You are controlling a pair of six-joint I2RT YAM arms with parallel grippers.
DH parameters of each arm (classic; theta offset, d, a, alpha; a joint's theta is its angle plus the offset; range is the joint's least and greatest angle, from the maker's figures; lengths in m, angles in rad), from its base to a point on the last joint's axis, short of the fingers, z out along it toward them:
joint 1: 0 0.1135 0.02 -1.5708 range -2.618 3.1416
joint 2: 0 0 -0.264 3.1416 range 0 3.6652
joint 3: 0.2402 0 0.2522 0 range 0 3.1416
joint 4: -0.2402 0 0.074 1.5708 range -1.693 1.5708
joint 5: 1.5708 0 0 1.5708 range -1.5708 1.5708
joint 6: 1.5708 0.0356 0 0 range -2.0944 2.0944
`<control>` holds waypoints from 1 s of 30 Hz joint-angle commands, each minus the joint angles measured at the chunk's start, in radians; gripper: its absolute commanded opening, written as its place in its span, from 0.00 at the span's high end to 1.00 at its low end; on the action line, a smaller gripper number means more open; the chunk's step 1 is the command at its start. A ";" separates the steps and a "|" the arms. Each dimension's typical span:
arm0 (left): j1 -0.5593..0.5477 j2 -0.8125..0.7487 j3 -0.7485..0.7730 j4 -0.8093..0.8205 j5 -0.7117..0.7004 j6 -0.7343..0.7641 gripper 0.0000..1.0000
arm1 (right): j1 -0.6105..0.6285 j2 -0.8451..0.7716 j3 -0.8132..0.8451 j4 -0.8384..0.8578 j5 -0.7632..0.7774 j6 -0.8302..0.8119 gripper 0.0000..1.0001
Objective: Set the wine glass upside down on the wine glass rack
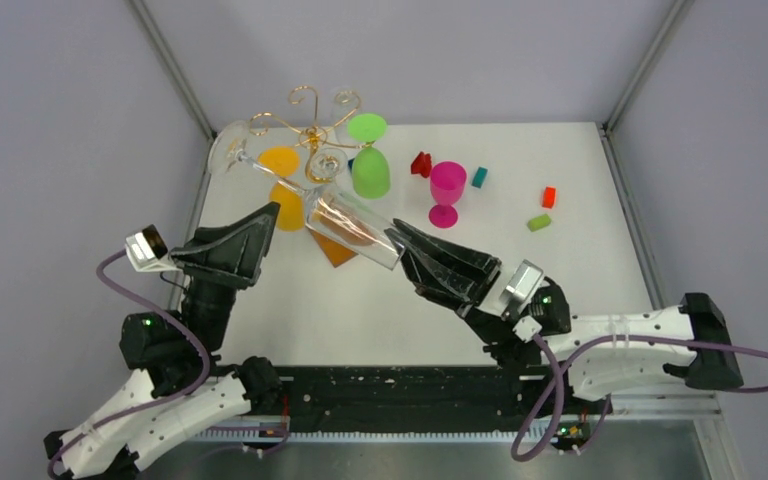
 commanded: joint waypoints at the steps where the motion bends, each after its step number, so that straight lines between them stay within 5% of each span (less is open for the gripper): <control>1: 0.003 0.025 -0.007 0.097 0.014 -0.056 0.22 | 0.041 0.044 0.007 0.252 0.014 -0.075 1.00; 13: 0.002 0.086 0.017 0.167 0.041 -0.139 0.32 | 0.130 0.129 0.000 0.355 0.042 -0.181 1.00; 20: 0.003 0.095 0.014 0.177 0.032 -0.173 0.64 | 0.149 0.152 -0.023 0.424 0.054 -0.205 1.00; 28: 0.003 0.113 0.029 0.162 0.041 -0.190 0.77 | 0.160 0.175 -0.043 0.494 0.087 -0.208 1.00; 30: 0.003 0.117 0.031 0.160 0.040 -0.193 0.89 | 0.160 0.179 -0.047 0.506 0.091 -0.214 1.00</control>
